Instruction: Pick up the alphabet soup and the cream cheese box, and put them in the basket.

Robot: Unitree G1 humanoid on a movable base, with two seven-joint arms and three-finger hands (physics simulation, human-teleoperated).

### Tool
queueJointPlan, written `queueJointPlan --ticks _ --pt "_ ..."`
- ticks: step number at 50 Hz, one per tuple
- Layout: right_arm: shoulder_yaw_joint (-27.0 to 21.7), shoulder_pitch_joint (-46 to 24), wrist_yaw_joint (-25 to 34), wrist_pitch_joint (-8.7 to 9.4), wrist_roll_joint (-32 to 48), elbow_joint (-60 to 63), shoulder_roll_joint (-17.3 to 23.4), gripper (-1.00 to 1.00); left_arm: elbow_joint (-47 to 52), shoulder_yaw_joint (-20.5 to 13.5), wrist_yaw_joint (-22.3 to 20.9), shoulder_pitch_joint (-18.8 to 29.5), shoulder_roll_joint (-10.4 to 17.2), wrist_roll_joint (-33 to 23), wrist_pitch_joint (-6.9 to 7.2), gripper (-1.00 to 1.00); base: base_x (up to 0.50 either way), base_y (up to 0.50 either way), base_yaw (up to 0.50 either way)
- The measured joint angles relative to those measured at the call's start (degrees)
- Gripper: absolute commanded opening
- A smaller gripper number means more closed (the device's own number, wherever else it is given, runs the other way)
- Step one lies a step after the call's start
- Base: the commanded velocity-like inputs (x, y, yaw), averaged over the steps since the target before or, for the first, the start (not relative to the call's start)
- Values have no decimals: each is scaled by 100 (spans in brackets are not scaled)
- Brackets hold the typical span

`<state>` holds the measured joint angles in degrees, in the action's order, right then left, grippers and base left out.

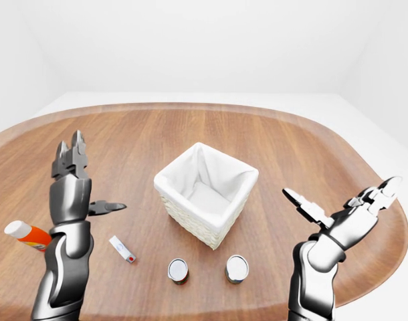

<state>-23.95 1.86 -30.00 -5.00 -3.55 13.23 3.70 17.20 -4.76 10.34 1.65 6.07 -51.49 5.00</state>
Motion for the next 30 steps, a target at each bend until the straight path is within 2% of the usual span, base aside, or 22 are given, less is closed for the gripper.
queueJointPlan --ticks 16,23,30 --pt "-10 19 0 0 -19 65 -15 100 963 -140 -911 168 119 -2499 0 100 0 0 0" --pt "-26 21 0 0 -35 88 -17 100 1150 -212 -1095 228 152 -3201 0 100 0 0 0" --pt "-32 20 0 0 -37 93 -15 100 1317 -258 -1262 253 154 -3587 0 100 0 0 0"
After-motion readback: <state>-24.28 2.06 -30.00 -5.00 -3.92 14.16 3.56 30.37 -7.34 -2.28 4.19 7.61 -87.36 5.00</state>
